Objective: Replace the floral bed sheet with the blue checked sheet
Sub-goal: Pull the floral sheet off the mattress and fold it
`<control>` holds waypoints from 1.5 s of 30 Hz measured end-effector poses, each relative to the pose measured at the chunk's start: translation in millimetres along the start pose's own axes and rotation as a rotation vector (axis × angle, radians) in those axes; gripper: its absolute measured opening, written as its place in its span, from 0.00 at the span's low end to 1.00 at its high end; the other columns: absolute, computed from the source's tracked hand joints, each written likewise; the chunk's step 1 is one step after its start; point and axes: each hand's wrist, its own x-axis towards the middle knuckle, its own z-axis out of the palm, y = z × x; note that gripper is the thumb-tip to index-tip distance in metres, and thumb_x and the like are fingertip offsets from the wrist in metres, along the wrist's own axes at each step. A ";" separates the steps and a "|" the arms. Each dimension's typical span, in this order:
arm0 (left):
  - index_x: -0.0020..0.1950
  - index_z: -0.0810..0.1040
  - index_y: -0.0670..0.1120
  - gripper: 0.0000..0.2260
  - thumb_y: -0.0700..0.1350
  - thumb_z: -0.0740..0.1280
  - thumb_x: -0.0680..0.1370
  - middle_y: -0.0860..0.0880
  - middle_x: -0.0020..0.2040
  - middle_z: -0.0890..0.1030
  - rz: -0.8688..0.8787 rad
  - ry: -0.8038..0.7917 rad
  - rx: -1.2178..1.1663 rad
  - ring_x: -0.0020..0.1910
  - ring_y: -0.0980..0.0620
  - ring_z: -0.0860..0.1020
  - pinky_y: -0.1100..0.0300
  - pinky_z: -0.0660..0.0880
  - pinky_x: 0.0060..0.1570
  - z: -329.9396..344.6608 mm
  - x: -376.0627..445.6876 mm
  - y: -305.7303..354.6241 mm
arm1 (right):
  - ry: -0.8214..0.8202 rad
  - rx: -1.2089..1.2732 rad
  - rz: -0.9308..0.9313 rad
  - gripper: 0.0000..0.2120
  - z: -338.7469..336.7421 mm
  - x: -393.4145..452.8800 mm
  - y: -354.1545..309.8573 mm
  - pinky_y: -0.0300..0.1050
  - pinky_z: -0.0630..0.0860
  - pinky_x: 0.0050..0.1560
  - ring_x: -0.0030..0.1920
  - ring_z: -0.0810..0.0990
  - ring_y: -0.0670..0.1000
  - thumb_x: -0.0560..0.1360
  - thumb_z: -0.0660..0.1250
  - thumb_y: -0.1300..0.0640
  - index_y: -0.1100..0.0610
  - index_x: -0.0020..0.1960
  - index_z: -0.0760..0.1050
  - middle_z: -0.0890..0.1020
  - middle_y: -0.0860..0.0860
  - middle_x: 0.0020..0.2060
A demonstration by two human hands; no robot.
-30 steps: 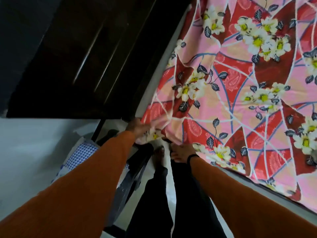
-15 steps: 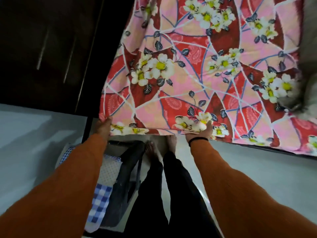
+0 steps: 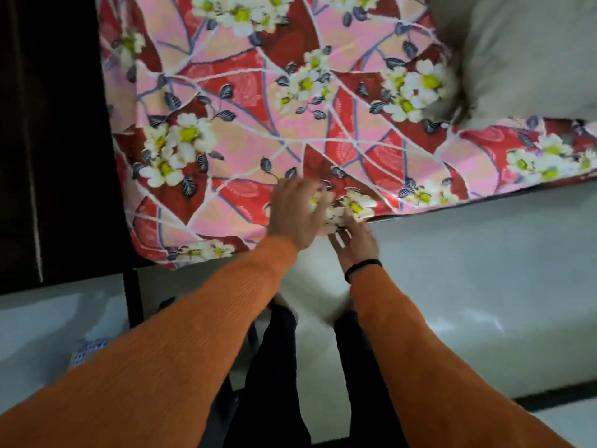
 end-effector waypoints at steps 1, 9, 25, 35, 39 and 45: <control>0.52 0.82 0.49 0.13 0.57 0.65 0.80 0.48 0.49 0.81 0.057 -0.080 0.033 0.53 0.46 0.75 0.52 0.69 0.56 15.4 17.9 28.3 | -0.017 -0.042 -0.024 0.02 -5.8 -6.8 -1.7 0.44 0.81 0.51 0.42 0.83 0.46 0.80 0.68 0.64 0.58 0.52 0.77 0.82 0.53 0.41; 0.53 0.80 0.49 0.04 0.44 0.66 0.80 0.45 0.56 0.83 0.136 -0.602 0.699 0.59 0.42 0.80 0.44 0.67 0.66 71.5 73.1 140.9 | -0.056 -0.223 0.020 0.13 -51.6 -24.0 -42.3 0.46 0.79 0.44 0.37 0.82 0.51 0.76 0.63 0.74 0.60 0.44 0.79 0.84 0.55 0.37; 0.44 0.80 0.49 0.06 0.45 0.77 0.74 0.53 0.47 0.82 -0.081 -0.958 0.602 0.45 0.54 0.80 0.56 0.79 0.55 85.6 100.2 125.5 | 0.242 0.479 -0.072 0.10 -205.3 92.3 -284.1 0.46 0.79 0.46 0.48 0.77 0.53 0.81 0.68 0.55 0.58 0.59 0.77 0.76 0.53 0.49; 0.51 0.81 0.49 0.11 0.55 0.64 0.80 0.49 0.47 0.81 0.266 -0.618 0.362 0.49 0.46 0.80 0.53 0.76 0.56 186.8 210.8 336.7 | 0.097 0.305 -0.121 0.11 -227.0 85.1 -286.0 0.43 0.79 0.40 0.39 0.80 0.49 0.76 0.73 0.63 0.55 0.55 0.75 0.82 0.51 0.39; 0.54 0.80 0.50 0.17 0.62 0.67 0.75 0.50 0.51 0.82 0.352 -0.744 0.379 0.50 0.48 0.78 0.53 0.77 0.53 259.5 224.6 407.8 | 0.079 0.231 -0.171 0.05 -232.7 81.4 -289.2 0.41 0.77 0.37 0.32 0.78 0.46 0.77 0.69 0.68 0.59 0.49 0.79 0.82 0.51 0.35; 0.45 0.83 0.46 0.04 0.45 0.71 0.76 0.45 0.50 0.85 0.348 -0.904 0.665 0.46 0.45 0.82 0.57 0.77 0.43 341.6 261.2 418.3 | 0.079 0.095 -0.037 0.13 -264.8 106.0 -329.6 0.46 0.77 0.43 0.40 0.79 0.53 0.75 0.63 0.74 0.64 0.56 0.80 0.80 0.58 0.43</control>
